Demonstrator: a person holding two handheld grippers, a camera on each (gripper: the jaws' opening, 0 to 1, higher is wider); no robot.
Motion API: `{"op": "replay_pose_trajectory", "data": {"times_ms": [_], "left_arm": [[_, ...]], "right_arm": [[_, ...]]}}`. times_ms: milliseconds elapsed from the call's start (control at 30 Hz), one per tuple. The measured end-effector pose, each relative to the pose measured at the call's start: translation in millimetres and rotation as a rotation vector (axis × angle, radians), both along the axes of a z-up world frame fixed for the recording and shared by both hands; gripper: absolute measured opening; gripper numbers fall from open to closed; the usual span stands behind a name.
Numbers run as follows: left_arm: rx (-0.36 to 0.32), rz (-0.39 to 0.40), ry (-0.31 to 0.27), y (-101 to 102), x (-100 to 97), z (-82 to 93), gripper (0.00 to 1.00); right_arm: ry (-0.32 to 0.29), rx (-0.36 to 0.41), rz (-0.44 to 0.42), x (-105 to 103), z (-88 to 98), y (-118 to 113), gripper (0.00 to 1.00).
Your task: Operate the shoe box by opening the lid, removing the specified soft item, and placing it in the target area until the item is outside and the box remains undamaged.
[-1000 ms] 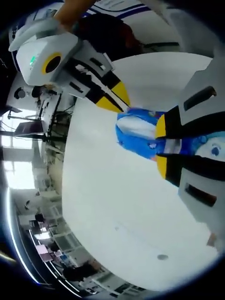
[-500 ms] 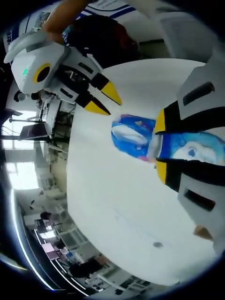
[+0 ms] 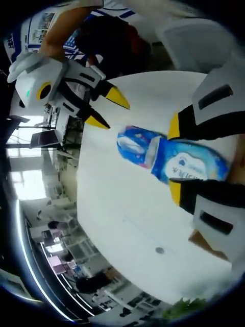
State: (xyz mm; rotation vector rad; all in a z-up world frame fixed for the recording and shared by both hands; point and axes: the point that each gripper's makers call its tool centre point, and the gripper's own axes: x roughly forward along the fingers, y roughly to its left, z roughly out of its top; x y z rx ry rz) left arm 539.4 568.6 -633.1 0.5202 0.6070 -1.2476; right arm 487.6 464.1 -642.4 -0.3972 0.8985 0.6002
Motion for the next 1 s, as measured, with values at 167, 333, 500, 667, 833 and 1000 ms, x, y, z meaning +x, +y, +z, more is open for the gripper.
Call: {"op": "replay_pose_trajectory", "data": {"times_ms": [167, 333, 500, 667, 833, 1000], "left_arm": [[-0.005, 0.026, -0.002, 26.2, -3.4, 4.9, 0.3], [0.015, 0.049, -0.012, 57.7, -4.4, 7.5, 0.36], [0.01, 0.114, -0.005, 91.7, -0.8, 12.6, 0.4], [-0.002, 0.172, 0.008, 124.6, -2.1, 14.4, 0.44], [-0.007, 0.234, 0.024, 152.4, -2.9, 11.1, 0.49], [-0.011, 0.303, 0.026, 181.6, -1.4, 7.6, 0.48]], "right_arm": [[0.009, 0.02, 0.055, -2.3, 8.1, 23.9, 0.37], [0.029, 0.027, 0.116, -3.3, 9.6, 48.2, 0.4], [0.049, 0.037, 0.198, -4.3, 7.8, 73.2, 0.44], [0.066, 0.05, 0.289, -5.5, 6.1, 98.7, 0.46], [0.069, 0.044, 0.351, -1.7, 2.1, 117.4, 0.46], [0.082, 0.047, 0.393, 0.9, -1.1, 132.8, 0.46]]}}
